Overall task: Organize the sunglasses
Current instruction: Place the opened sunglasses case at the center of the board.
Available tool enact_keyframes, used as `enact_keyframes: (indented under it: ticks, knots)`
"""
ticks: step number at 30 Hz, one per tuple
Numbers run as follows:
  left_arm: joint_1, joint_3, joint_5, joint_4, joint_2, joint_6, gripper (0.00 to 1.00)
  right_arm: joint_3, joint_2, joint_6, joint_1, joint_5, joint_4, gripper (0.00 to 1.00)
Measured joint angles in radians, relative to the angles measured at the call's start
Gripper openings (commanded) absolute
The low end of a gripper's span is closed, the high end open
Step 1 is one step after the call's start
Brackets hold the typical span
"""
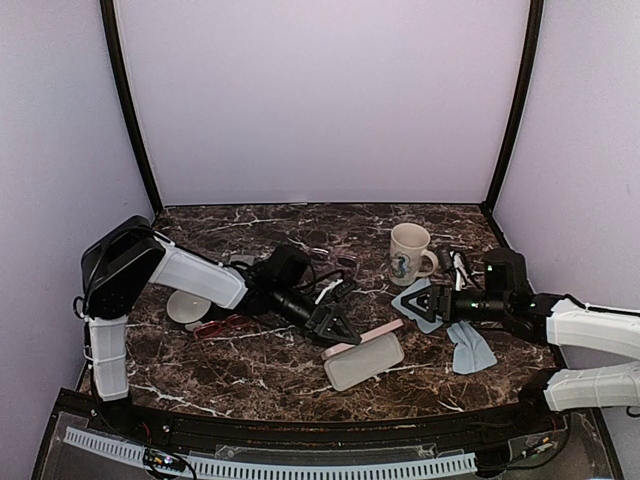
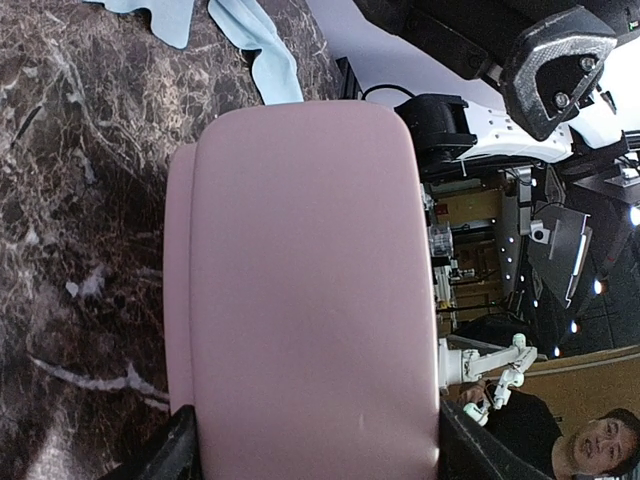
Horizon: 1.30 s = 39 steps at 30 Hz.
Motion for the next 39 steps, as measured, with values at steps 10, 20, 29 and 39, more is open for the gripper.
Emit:
enact_keyframes:
  ticks: [10, 20, 29, 39]
  knots:
    - [0.007, 0.042, 0.026, 0.002, 0.053, -0.021, 0.42, 0.0, 0.015, 0.0, 0.0, -0.007, 0.008, 0.76]
    - [0.014, 0.056, 0.02, -0.046, 0.057, 0.025, 0.68, -0.012, 0.014, 0.0, 0.0, -0.007, 0.011, 0.76]
    - [0.017, 0.074, 0.008, -0.09, 0.057, 0.065, 0.87, -0.052, 0.008, 0.009, 0.0, -0.007, 0.029, 0.76]
    - [0.021, 0.075, -0.002, -0.13, 0.058, 0.084, 0.97, -0.095, 0.006, 0.032, 0.0, -0.018, 0.071, 0.76]
